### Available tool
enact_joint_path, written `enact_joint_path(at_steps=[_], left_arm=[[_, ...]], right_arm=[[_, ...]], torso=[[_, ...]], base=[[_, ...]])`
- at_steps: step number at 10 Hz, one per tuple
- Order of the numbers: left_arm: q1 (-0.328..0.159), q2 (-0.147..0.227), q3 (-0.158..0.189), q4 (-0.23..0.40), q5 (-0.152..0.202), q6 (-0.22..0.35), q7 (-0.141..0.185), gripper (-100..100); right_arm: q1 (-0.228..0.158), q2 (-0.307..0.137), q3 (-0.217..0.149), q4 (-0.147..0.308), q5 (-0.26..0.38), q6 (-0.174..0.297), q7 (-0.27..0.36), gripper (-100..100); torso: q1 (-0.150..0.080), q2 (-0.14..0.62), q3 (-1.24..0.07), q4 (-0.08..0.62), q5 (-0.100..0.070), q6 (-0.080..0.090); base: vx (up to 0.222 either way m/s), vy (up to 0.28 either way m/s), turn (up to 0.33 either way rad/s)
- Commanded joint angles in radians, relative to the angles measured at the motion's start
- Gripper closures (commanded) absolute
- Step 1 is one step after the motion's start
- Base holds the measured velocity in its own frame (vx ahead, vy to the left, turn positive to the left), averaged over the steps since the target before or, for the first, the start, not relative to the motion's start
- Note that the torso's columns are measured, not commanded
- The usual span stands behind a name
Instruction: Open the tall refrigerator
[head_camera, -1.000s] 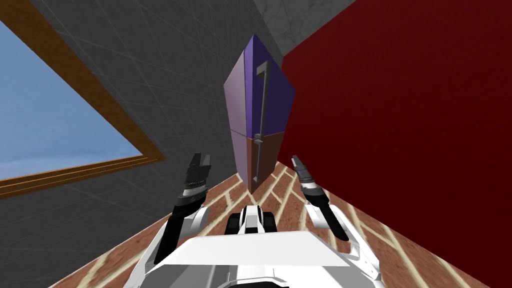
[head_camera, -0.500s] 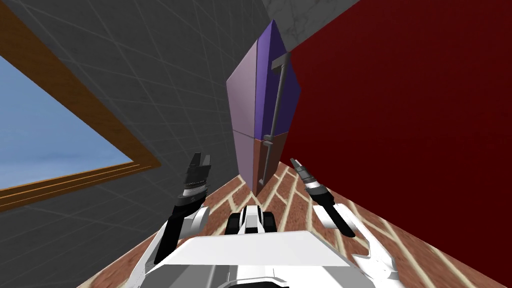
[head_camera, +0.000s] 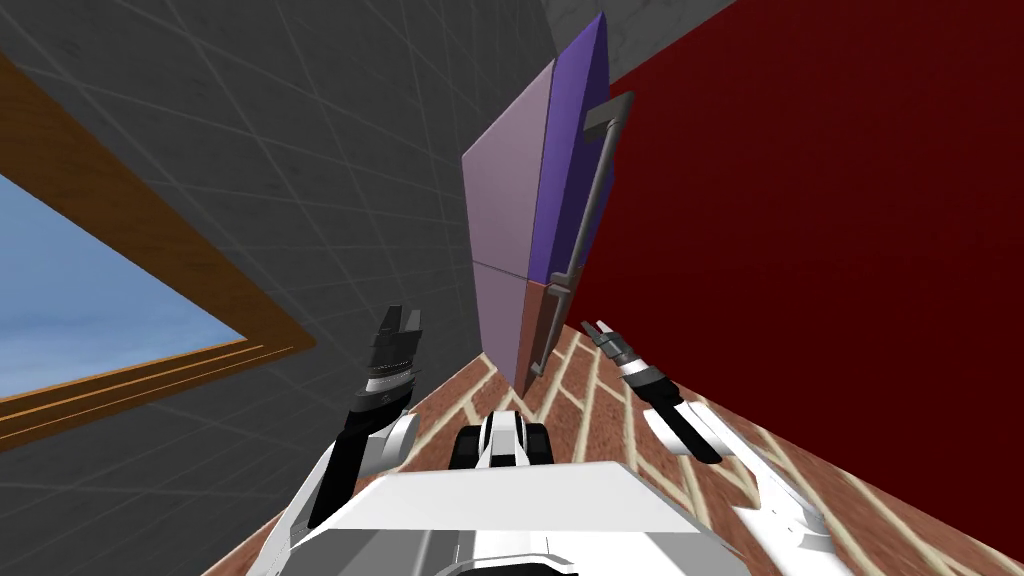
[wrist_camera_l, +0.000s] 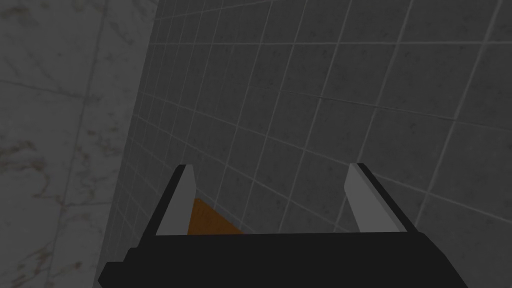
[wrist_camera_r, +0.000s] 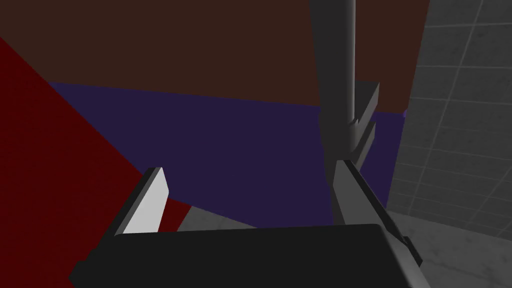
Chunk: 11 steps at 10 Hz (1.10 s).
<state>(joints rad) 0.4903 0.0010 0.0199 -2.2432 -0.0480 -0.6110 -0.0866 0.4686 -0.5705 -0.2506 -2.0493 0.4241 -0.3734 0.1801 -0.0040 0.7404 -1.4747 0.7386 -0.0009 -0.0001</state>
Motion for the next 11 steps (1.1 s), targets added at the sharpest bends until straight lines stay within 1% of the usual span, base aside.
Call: enact_joint_path(at_steps=[1, 3, 4, 6, 7, 8, 10, 11], left_arm=[[0.000, 0.000, 0.000, 0.000, 0.000, 0.000, 0.000, 0], [0.000, 0.000, 0.000, 0.000, 0.000, 0.000, 0.000, 0], [0.000, 0.000, 0.000, 0.000, 0.000, 0.000, 0.000, 0], [0.000, 0.000, 0.000, 0.000, 0.000, 0.000, 0.000, 0], [0.000, 0.000, 0.000, 0.000, 0.000, 0.000, 0.000, 0], [0.000, 0.000, 0.000, 0.000, 0.000, 0.000, 0.000, 0], [0.000, 0.000, 0.000, 0.000, 0.000, 0.000, 0.000, 0], [0.000, 0.000, 0.000, 0.000, 0.000, 0.000, 0.000, 0]], right_arm=[[0.004, -0.079, -0.036, 0.040, 0.058, 0.022, 0.035, -100], [0.003, -0.144, -0.066, 0.083, 0.113, 0.044, 0.070, -100], [0.003, -0.153, -0.066, 0.083, 0.113, 0.044, 0.070, -100], [0.002, -0.218, -0.095, 0.127, 0.167, 0.066, 0.103, -100], [0.002, -0.249, -0.110, 0.149, 0.193, 0.077, 0.120, -100], [0.002, -0.259, -0.110, 0.149, 0.193, 0.077, 0.120, -100], [0.000, -0.326, -0.138, 0.192, 0.244, 0.098, 0.152, -100], [0.000, -0.358, -0.151, 0.212, 0.268, 0.108, 0.167, -100]], torso=[[0.000, 0.001, 0.001, 0.000, 0.000, 0.000], [0.009, -0.003, -0.002, -0.001, 0.002, 0.000], [0.006, -0.005, -0.003, -0.001, 0.002, 0.000], [0.001, -0.001, -0.001, 0.000, 0.000, 0.000], [0.004, -0.001, 0.000, 0.000, 0.001, 0.000], [0.006, -0.001, -0.001, 0.000, 0.002, 0.000], [0.002, -0.003, -0.002, -0.001, 0.000, 0.000], [0.005, -0.003, -0.002, -0.001, 0.001, 0.000]], base=[[0.049, 0.197, -0.105], [0.070, 0.236, -0.101], [0.059, 0.176, -0.029], [0.033, 0.179, -0.063], [0.027, 0.224, -0.125], [0.027, 0.170, -0.048], [0.043, 0.169, -0.066], [0.071, 0.219, -0.101]])
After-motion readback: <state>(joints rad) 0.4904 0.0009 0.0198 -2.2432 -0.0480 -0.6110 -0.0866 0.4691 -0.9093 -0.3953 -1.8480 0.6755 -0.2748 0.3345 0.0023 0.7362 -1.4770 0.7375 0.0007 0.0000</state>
